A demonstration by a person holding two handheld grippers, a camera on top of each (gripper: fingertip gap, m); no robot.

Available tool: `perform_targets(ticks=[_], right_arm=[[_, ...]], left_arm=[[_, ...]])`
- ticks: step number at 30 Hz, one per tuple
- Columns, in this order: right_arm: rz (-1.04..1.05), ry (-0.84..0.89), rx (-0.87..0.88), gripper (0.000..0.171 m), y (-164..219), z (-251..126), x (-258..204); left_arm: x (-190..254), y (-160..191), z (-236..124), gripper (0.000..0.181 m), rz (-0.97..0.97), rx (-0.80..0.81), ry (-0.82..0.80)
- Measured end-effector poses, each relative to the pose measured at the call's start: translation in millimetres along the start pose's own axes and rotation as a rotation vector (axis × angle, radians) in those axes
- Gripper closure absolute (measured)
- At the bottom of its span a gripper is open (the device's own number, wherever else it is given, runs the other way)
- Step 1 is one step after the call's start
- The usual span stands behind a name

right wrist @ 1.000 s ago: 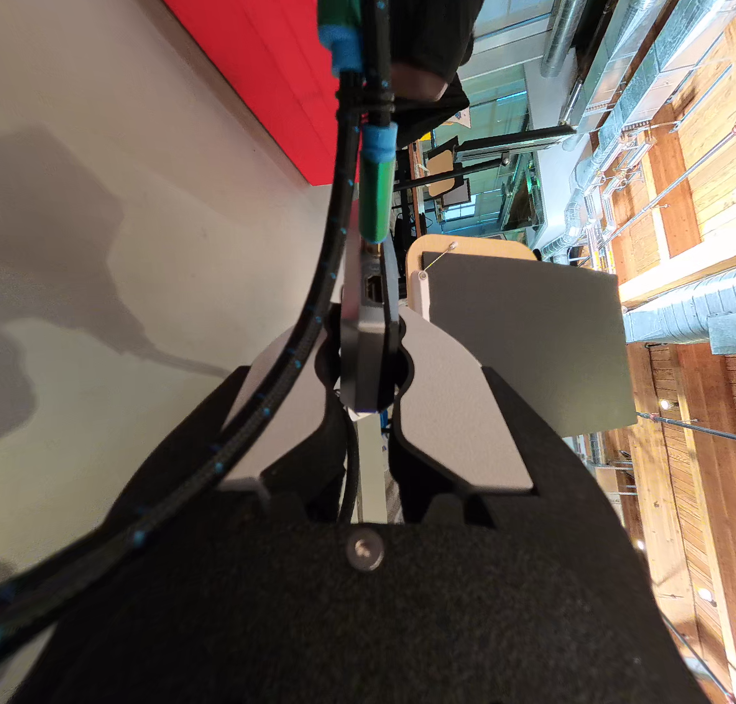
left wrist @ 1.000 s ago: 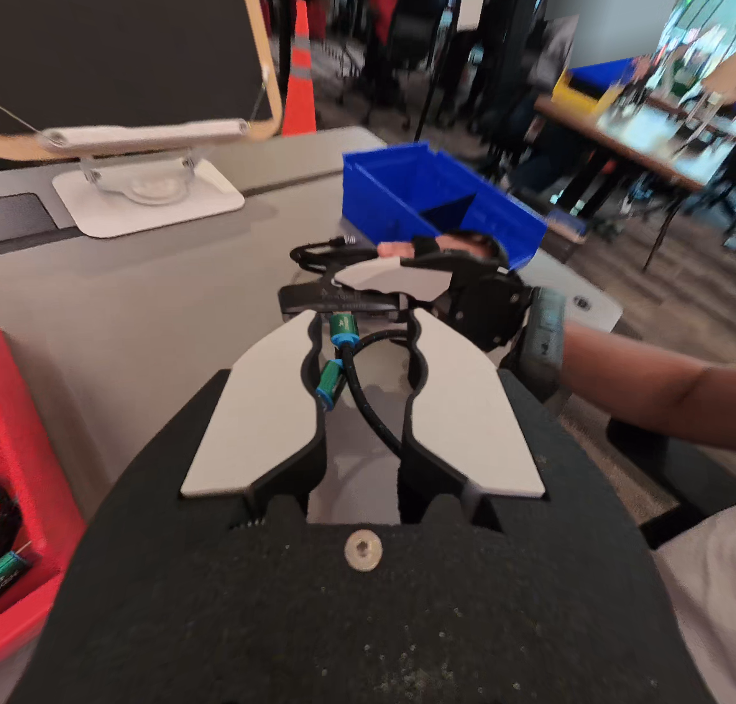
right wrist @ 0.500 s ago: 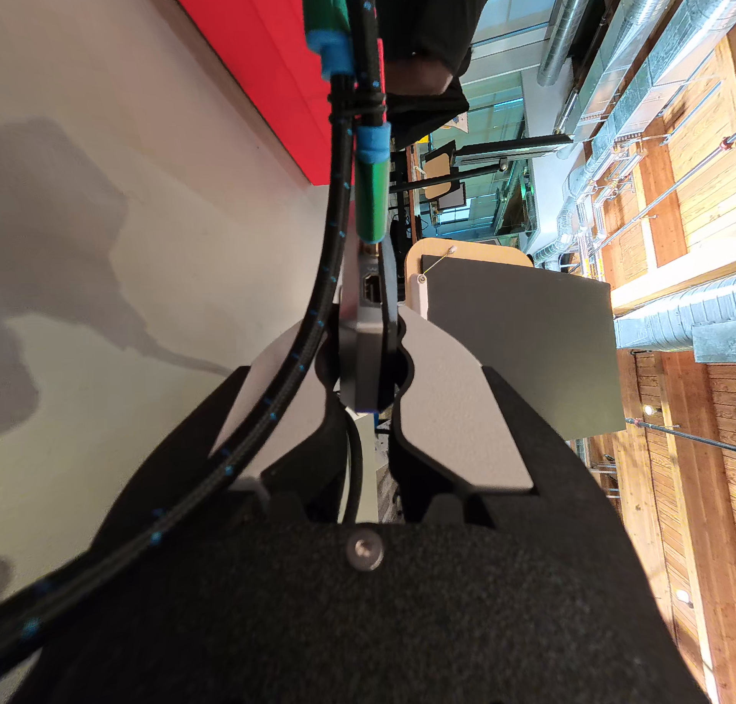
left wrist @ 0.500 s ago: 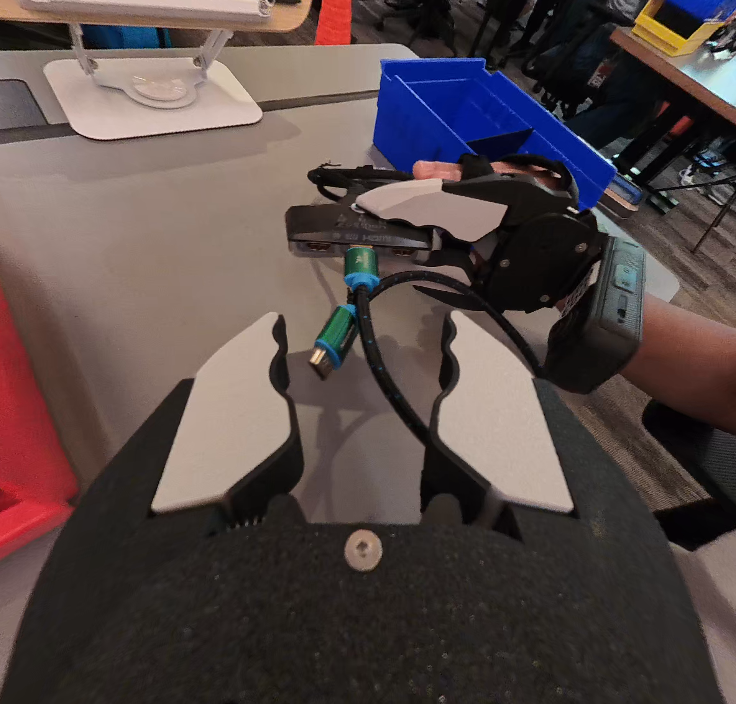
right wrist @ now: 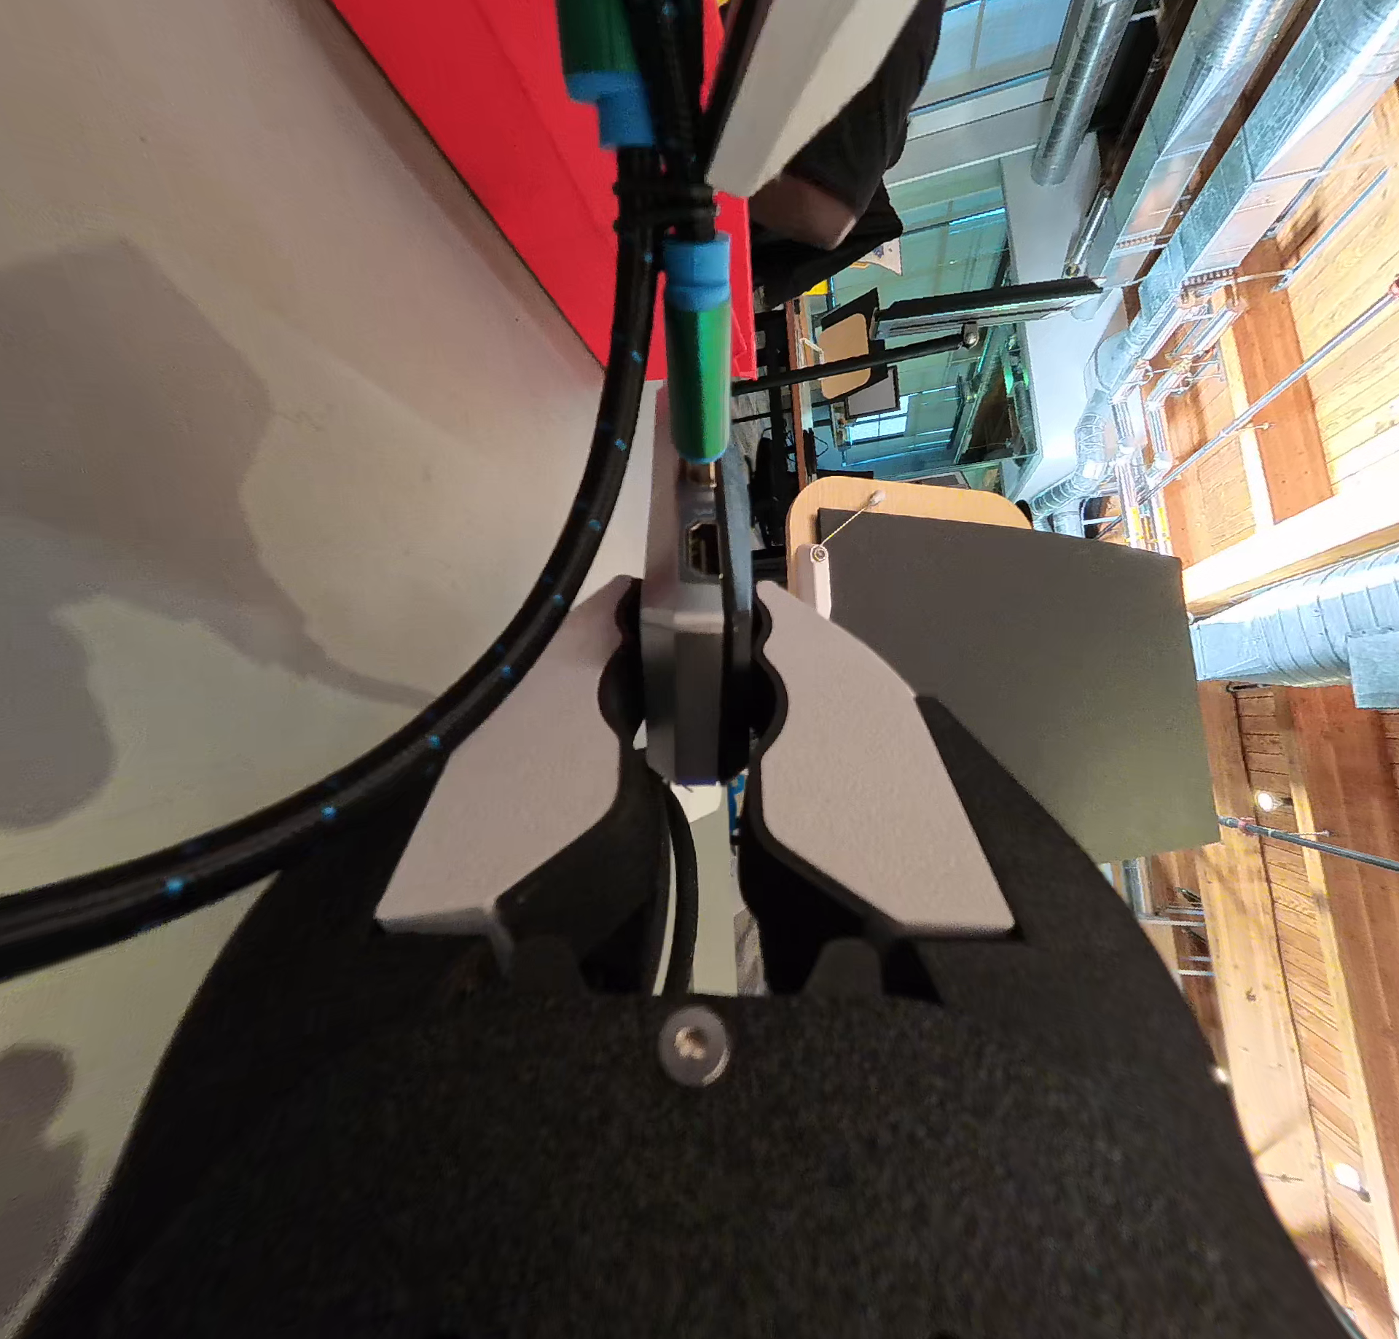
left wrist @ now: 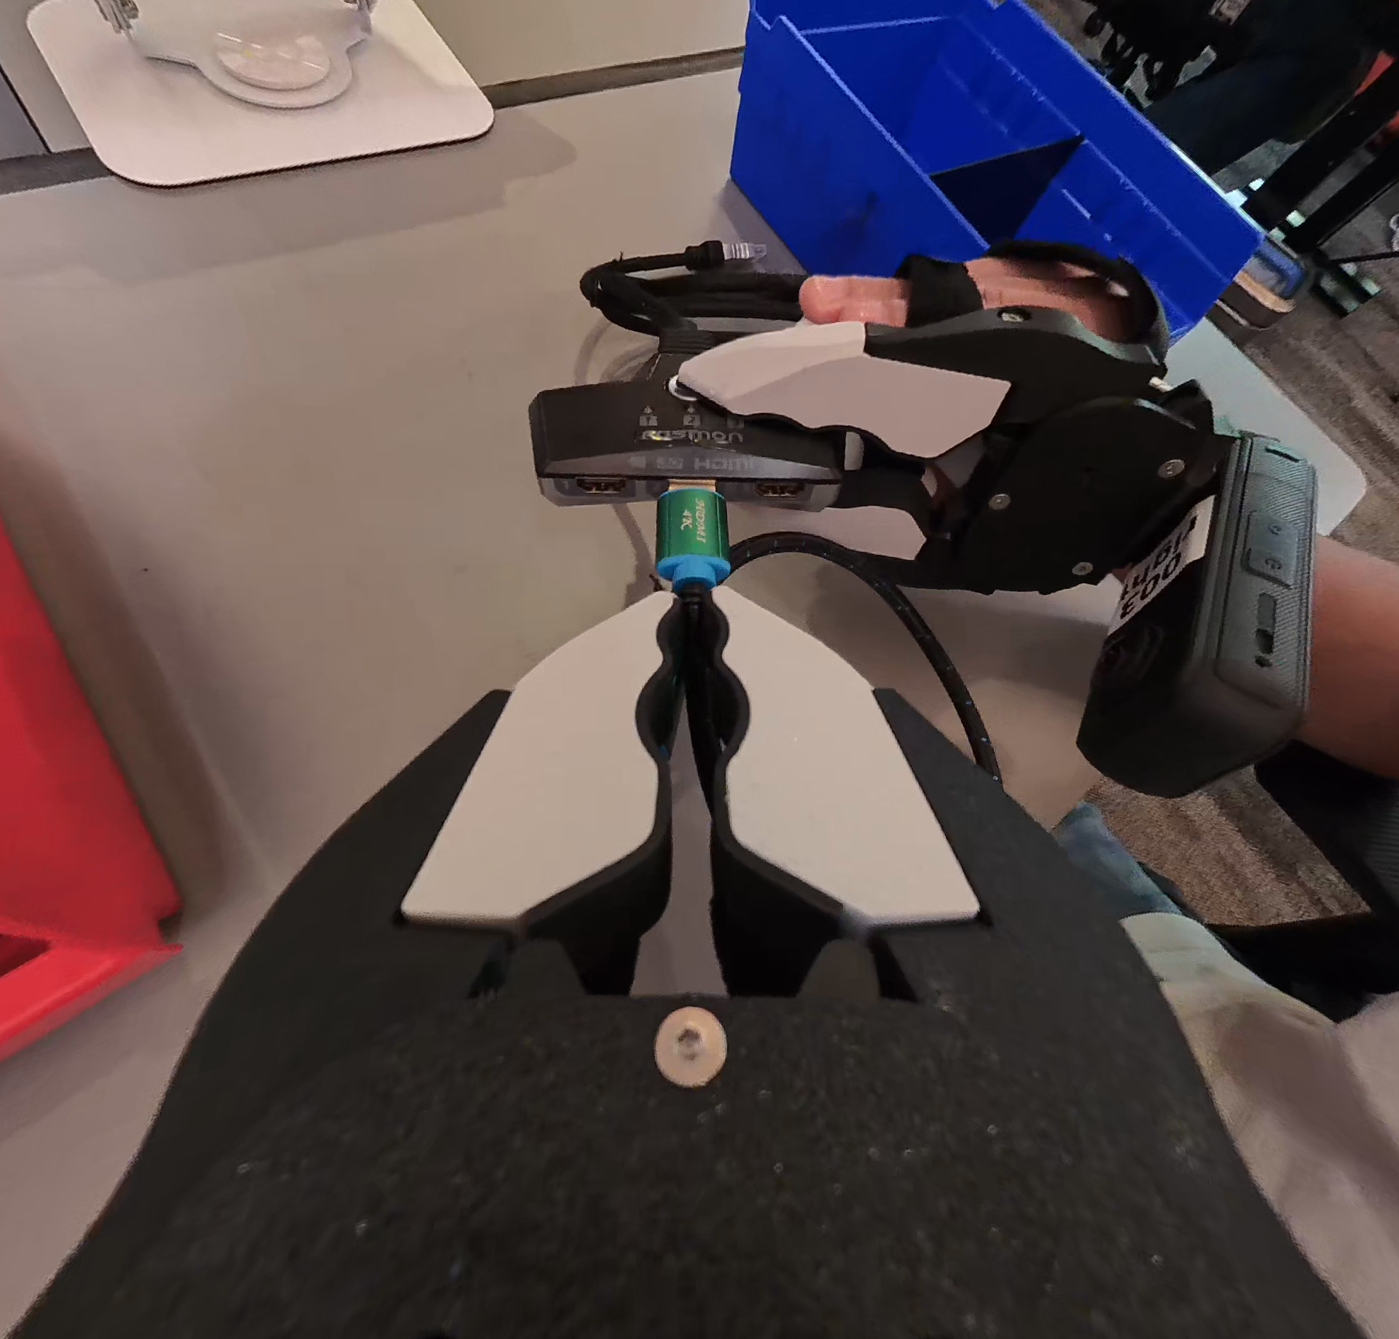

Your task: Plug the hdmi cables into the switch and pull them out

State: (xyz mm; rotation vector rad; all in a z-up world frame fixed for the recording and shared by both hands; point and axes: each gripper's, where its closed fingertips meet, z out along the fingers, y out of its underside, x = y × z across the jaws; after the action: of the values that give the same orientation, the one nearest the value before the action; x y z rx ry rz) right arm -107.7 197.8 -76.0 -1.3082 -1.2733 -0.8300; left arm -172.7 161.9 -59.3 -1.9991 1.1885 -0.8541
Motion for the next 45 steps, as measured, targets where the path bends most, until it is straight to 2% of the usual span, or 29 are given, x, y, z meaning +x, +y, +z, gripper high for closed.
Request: perform_targets(ticks=[3,6,8,11,14,19,22,28,33,39,45], right_arm=[[0.011,-0.016,0.006,0.147,-1,1,-1],[0.013,-0.027,0.012,0.149,-4,0,-3],[0.032,-0.032,0.022,0.148,-6,0,-3],[0.021,-0.027,0.02,0.148,-5,-1,-2],[0.028,-0.03,0.022,0.149,-4,-1,-3],[0.029,-0.021,0.017,0.148,-4,-1,-1],[0.047,-0.033,0.025,0.148,-5,-1,-3],[0.098,-0.047,0.005,0.149,-3,0,-5],[0.129,-0.022,0.008,0.149,-2,-4,0],[0.134,-0.037,0.022,0.15,-5,-5,-5],[0.135,-0.04,0.01,0.15,-2,-2,-7]], left_arm=[[1,-3,-1,0.178,0.028,0.012,-0.021],[2,3,4,0.158,0.124,-0.047,-0.066],[2,7,8,0.152,0.181,-0.079,-0.109],[1,6,7,0.156,0.202,-0.066,-0.148],[1,1,3,0.161,0.166,-0.027,-0.131],[-1,5,5,0.162,0.144,-0.052,-0.111],[0,5,3,0.171,0.145,-0.053,-0.119],[-4,0,4,0.172,0.202,-0.081,-0.146],[-1,-8,4,0.173,0.206,-0.101,-0.104],[-5,-7,6,0.173,0.187,-0.201,-0.054],[-11,-7,12,0.173,0.19,-0.203,-0.084]])
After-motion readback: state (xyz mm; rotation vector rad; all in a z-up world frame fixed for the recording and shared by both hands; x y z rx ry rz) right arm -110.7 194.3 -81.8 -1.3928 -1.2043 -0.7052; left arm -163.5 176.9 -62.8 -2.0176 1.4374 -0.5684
